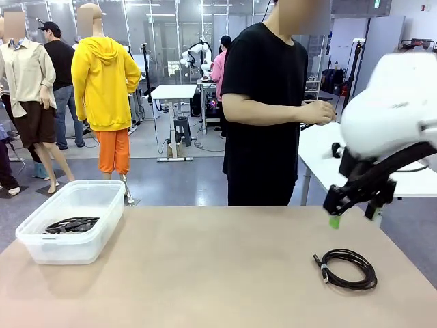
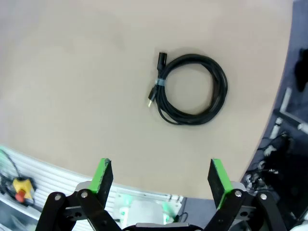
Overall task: Organize and store the cables.
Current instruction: Place the USB Extension Cable into the Organizing box.
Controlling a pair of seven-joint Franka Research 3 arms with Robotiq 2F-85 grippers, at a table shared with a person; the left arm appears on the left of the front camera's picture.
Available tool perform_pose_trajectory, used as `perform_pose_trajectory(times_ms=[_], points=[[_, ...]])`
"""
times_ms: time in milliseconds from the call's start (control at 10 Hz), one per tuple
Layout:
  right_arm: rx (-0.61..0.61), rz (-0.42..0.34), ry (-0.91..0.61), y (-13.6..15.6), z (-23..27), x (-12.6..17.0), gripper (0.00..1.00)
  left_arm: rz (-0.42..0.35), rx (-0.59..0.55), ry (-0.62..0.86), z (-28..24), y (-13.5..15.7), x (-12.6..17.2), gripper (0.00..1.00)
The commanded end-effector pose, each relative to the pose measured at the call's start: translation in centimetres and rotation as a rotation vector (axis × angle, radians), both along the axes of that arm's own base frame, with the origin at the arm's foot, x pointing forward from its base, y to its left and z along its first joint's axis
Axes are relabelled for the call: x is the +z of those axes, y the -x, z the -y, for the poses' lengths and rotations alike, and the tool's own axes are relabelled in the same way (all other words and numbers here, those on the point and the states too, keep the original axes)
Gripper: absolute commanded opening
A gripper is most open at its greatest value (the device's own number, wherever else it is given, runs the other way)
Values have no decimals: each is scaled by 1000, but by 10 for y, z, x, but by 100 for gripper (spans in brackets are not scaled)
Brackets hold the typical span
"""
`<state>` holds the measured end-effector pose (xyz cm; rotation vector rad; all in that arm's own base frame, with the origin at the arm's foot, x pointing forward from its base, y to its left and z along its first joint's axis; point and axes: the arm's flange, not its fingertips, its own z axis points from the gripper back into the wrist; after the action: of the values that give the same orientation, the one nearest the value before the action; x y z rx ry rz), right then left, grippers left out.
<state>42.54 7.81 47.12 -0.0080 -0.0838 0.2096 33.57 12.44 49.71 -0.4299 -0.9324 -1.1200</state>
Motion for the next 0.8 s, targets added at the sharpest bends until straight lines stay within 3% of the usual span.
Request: perform_pose_trajectory(times_ms=[0, 400, 700], points=[[-68, 27, -8, -16, -17, -29, 100, 10, -9, 20, 0, 0, 0, 100], [-132, 15, -85, -32, -22, -94, 100, 10, -9, 20, 0, 0, 0, 100], [-186, -8, -124, -40, -14, -127, 100, 10, -9, 20, 0, 0, 0, 100]])
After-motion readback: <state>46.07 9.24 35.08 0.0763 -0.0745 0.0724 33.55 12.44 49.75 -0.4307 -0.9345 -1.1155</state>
